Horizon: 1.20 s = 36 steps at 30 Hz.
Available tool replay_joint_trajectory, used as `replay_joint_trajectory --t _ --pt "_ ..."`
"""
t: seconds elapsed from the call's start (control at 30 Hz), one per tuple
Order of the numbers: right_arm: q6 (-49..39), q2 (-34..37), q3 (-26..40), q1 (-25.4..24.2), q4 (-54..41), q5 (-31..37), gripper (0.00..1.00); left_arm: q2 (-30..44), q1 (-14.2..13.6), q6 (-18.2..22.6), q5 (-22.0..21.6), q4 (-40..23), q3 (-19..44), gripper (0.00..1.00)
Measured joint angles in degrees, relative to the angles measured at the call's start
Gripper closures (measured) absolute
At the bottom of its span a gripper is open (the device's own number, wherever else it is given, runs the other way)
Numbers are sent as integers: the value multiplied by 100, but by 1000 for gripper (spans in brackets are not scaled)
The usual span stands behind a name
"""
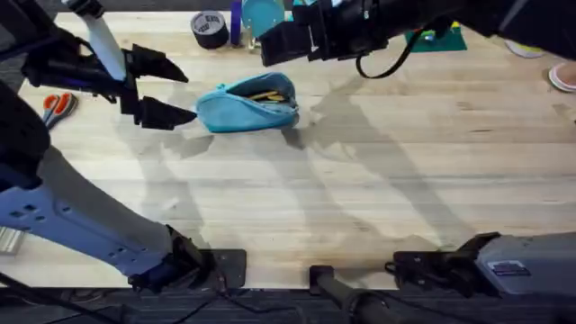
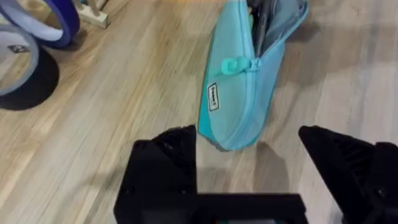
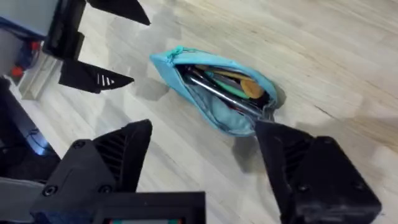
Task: Unzip the bag, pick up the pens from the table one at a time and place them inside, then zip the bag closed.
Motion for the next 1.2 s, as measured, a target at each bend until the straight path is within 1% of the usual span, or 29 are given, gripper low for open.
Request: replay_joint_trajectory --t 0.17,0.63,0.77,0.9,1.0,1.1,1.2 --pt "47 0 0 0 9 0 4 -2 121 98 0 -11 0 6" --pt "209 0 8 2 133 -3 4 -2 123 116 0 -10 0 6" --pt "274 0 167 79 116 13 5 -2 123 116 0 -12 0 6" --pt "302 0 621 245 -14 205 5 -2 123 115 0 -10 0 4" --pt "302 96 1241 351 -429 389 5 0 123 118 0 -12 0 6" --pt "328 398 1956 392 -982 486 5 0 123 119 0 -12 0 6" --pt "378 865 2661 409 -1574 553 5 0 123 129 0 -10 0 6"
